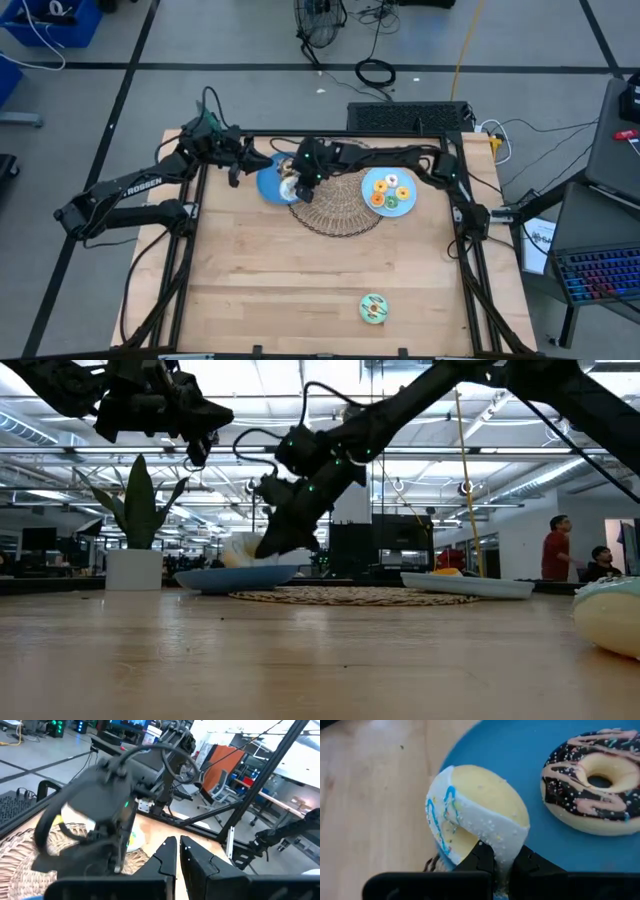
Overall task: Pick & Place donuts
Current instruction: Put the large white donut on the dark blue plate
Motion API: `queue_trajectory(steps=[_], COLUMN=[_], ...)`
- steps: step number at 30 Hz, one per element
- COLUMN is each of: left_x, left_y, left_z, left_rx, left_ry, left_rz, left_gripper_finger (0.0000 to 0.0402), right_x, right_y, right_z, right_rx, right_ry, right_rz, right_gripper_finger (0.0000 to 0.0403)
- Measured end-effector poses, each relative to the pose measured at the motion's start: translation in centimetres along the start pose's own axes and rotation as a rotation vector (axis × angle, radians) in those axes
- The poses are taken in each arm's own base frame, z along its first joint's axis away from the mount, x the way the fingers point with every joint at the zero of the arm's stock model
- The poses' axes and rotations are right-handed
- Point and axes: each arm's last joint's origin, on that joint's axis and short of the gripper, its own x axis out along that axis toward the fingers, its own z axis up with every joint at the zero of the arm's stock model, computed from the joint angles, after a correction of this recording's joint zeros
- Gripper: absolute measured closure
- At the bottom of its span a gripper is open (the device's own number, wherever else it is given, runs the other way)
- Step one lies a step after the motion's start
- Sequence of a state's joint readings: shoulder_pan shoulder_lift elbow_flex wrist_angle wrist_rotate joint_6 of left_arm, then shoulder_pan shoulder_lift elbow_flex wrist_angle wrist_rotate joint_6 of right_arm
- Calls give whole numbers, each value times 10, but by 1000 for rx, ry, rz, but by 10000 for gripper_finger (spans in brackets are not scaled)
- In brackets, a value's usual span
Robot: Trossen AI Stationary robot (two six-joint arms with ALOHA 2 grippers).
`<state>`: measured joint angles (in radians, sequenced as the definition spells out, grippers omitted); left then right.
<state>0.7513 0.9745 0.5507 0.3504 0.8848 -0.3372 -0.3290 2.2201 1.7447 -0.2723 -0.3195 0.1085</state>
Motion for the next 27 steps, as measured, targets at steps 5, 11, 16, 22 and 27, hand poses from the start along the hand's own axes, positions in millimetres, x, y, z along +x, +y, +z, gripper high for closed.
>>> queue_trajectory(steps=[5, 11, 16, 22, 27], left_x=[0, 0, 0, 0, 0], left_y=[1, 1, 1, 1, 1], left_z=[-1, -2, -3, -3, -3], left_rx=[18, 31, 29, 26, 26], left_ry=[7, 13, 19, 21, 21], left_rz=[7, 8, 11, 11, 12], left_gripper_finger=[378, 378, 378, 378, 378], right_x=[6, 5, 6, 6, 6], right_y=[-3, -3, -1, -1, -1], right_z=[-6, -9, -7, -6, -6], right_rx=[17, 26, 16, 13, 12], right_ry=[39, 66, 45, 37, 33], right_rz=[-4, -8, -4, -5, -7], right_gripper_finger=[394, 378, 329, 261, 211])
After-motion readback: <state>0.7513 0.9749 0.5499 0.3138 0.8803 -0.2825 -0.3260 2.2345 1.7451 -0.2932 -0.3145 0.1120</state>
